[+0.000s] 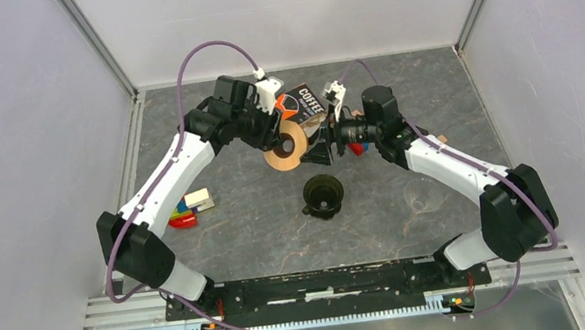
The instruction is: Place the coffee filter in the dripper
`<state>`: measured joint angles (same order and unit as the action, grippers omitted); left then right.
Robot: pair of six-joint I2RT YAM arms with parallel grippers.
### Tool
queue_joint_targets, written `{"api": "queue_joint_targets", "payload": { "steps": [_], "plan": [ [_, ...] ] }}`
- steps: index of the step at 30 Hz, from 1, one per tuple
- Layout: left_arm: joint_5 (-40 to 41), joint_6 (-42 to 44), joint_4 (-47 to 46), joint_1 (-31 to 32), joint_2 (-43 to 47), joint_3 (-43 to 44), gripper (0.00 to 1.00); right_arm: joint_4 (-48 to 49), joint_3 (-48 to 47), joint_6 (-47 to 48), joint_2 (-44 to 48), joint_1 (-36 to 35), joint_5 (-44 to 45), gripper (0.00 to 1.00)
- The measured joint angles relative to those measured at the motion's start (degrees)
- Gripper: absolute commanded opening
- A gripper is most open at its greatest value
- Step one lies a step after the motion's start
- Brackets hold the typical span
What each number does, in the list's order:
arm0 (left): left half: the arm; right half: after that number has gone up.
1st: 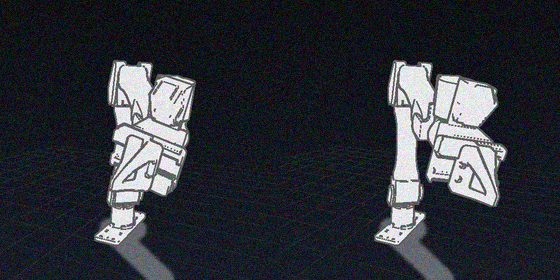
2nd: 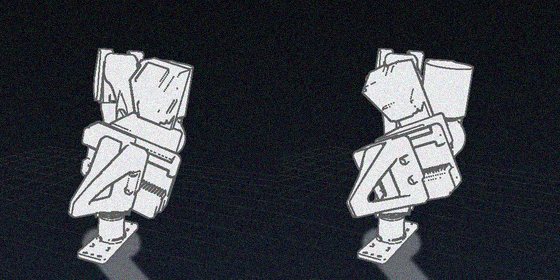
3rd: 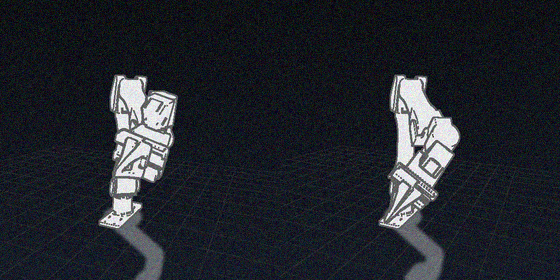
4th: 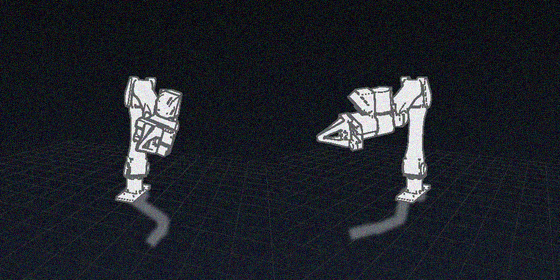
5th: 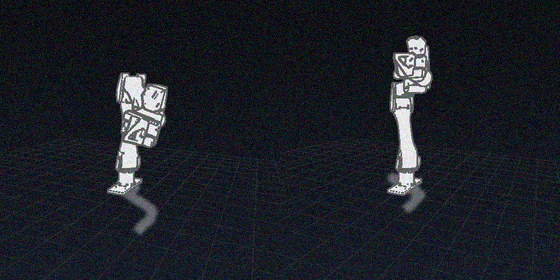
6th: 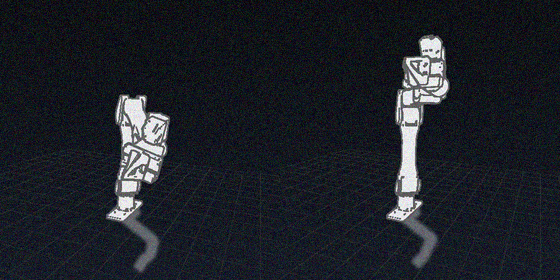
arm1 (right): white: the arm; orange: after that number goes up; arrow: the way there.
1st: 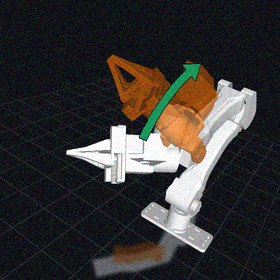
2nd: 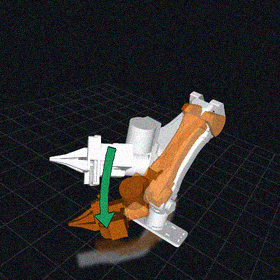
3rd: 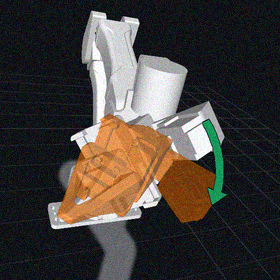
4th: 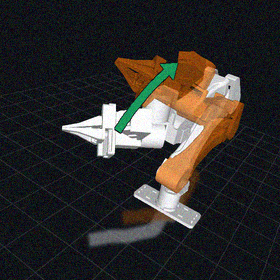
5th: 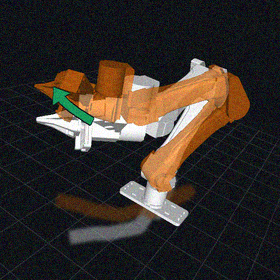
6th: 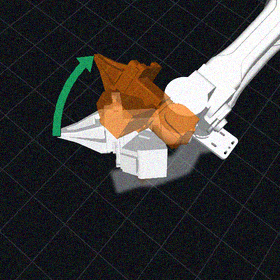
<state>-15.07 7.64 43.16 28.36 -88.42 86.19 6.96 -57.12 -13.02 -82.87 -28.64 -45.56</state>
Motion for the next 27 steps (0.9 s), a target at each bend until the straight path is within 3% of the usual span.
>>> {"api": "queue_joint_targets", "payload": {
  "steps": [15, 18, 21, 22, 23, 27],
  "plan": [
    [7.2, 0.7, -1.7, 7.2, 1.2, -2.1, 0.05, 11.6, 5.0, -11.3, 1.9, 4.3, -4.5, 0.45],
    [7.6, 0.7, -2.6, 8.1, 1.5, -2.7, 0.05, 13.8, 6.8, -12.7, 1.9, 4.4, -5.1, 0.29],
    [8.2, 0.8, -3.0, 8.6, 1.7, -3.5, 0.06, 16.4, 9.7, -15.1, 1.9, 5.0, -5.4, 0.03],
    [8.2, 0.8, -2.7, 8.7, 1.7, -3.7, 0.07, 17.1, 10.5, -15.7, 2.0, 5.4, -4.6, 0.00],
    [8.1, 0.8, -3.0, 8.9, 1.7, -3.9, 0.09, 17.8, 11.7, -16.7, 2.1, 6.1, -4.6, 0.00],
    [5.1, 2.0, -3.9, 9.2, 1.8, -4.7, 0.41, 22.2, 16.5, -21.3, 4.3, 7.5, -4.4, 0.00]
  ]
}}
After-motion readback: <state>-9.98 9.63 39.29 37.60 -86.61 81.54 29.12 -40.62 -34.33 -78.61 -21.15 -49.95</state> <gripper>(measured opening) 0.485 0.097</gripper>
